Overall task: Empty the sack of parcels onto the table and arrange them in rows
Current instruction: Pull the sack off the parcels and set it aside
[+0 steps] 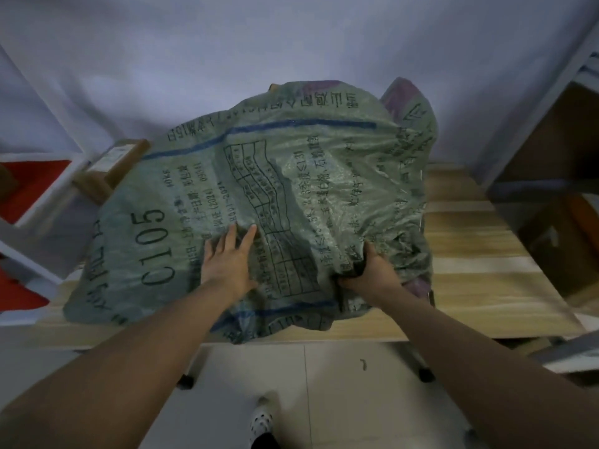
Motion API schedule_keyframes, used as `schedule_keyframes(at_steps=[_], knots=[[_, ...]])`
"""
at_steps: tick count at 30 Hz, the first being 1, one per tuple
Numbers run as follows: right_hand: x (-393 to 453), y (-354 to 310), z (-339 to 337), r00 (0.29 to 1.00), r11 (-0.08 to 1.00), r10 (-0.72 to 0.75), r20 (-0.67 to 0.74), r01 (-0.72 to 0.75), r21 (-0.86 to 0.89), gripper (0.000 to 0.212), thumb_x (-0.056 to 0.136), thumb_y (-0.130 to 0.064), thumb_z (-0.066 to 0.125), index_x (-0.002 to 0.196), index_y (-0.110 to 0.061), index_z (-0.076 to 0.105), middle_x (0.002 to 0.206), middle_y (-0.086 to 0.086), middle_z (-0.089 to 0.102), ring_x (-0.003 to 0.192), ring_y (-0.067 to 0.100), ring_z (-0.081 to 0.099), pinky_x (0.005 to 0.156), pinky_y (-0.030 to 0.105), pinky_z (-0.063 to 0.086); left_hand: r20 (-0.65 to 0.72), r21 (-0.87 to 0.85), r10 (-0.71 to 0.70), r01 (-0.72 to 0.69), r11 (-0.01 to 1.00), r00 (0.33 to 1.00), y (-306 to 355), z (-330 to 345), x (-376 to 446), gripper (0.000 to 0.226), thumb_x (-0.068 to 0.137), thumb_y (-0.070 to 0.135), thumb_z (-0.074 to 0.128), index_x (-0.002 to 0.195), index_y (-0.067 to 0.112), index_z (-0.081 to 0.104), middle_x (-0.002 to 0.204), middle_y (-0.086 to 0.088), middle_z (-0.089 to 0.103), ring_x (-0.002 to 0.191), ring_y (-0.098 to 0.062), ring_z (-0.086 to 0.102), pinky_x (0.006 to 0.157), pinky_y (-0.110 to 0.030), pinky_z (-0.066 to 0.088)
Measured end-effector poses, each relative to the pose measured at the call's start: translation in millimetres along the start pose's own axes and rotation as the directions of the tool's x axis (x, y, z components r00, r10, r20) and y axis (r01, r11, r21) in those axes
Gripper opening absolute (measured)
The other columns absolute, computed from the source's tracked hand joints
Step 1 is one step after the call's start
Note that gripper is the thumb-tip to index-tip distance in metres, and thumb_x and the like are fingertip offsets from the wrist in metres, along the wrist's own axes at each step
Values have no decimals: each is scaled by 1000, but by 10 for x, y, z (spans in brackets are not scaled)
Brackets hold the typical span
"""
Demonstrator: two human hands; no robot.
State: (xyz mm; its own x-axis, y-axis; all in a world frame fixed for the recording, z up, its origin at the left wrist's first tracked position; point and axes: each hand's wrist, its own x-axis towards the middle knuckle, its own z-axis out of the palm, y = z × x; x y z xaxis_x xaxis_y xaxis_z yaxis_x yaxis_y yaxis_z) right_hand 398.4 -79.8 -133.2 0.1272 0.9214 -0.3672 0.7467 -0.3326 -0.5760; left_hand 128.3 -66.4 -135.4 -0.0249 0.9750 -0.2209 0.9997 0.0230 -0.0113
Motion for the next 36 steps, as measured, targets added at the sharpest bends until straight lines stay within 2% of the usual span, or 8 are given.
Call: schedule_keyframes(at_steps=[5, 13, 16, 19, 24, 27, 29, 36], knots=[[348, -244, 59, 998, 1000, -22, -57, 22, -4, 101, 84, -23, 79, 159, -23, 11, 158, 14, 25, 131, 37, 47, 103, 39, 43, -2, -10, -17, 16, 1000, 1000, -228, -121, 458, 122, 81, 42, 77, 153, 35, -21, 164, -8, -18, 152, -29, 6, 123, -51, 4], [466, -304, 0, 996, 999, 2, -90, 2, 38, 103, 80, -20, 81, 158, -24, 14, 155, 12, 28, 136, 35, 41, 109, 40, 40, -5, -147, -3, 2, 989, 1000, -336, -119, 766, 113, 82, 59, 66, 154, 35, -18, 164, -6, -15, 153, -26, 2, 123, -50, -1], [370, -215, -114, 998, 998, 39, -46, -37, 59, 105, 78, -14, 78, 158, -28, 11, 154, 13, 25, 135, 39, 40, 107, 49, 44, -133, -313, -10, -33, 949, 991, -208, -187, 660, 107, 84, 56, 64, 154, 35, -15, 165, -4, -13, 153, -26, 2, 124, -47, 0], [298, -215, -312, 997, 997, 42, -64, -38, 60, 94, 82, 8, 59, 158, -27, 15, 159, 13, 19, 136, 40, 39, 103, 48, 47, -347, -452, -27, -142, 881, 937, -55, -427, 523, 94, 91, 52, 57, 156, 36, -8, 166, -1, -7, 152, -29, 8, 123, -45, 7], [256, -400, -710, 967, 1000, -19, -252, 12, -27, 68, 88, 10, 48, 149, -17, 37, 151, 18, 33, 130, 38, 46, 106, 43, 43, -600, -264, 122, -340, 903, 790, 157, -852, 409, 85, 90, 68, 45, 157, 35, 6, 166, -2, 0, 150, -28, 12, 121, -53, 12], [289, -580, -907, 941, 996, -90, -327, 93, -8, 62, 92, 1, 49, 150, -14, 36, 147, 20, 38, 130, 38, 44, 106, 41, 39, -398, -42, 284, -327, 944, 872, 237, -867, 452, 88, 88, 71, 44, 157, 35, 4, 165, -3, 2, 150, -26, 11, 123, -51, 5], [324, -728, -993, 916, 989, -140, -377, 145, -17, 61, 94, -11, 53, 152, -14, 33, 147, 20, 38, 134, 39, 39, 109, 43, 36, -216, -12, 273, -282, 959, 937, 265, -773, 528, 94, 87, 69, 49, 156, 37, -6, 166, -2, -6, 151, -26, 7, 123, -49, 2], [562, -1450, -1203, 739, 948, -319, -593, 251, -198, 62, 97, -29, 56, 152, -16, 30, 152, 9, 38, 140, 33, 30, 114, 50, 29, -112, -43, 265, -271, 962, 958, 252, -701, 923, 95, 87, 59, 59, 154, 43, -5, 165, -2, -8, 151, -33, 4, 120, -59, 3]])
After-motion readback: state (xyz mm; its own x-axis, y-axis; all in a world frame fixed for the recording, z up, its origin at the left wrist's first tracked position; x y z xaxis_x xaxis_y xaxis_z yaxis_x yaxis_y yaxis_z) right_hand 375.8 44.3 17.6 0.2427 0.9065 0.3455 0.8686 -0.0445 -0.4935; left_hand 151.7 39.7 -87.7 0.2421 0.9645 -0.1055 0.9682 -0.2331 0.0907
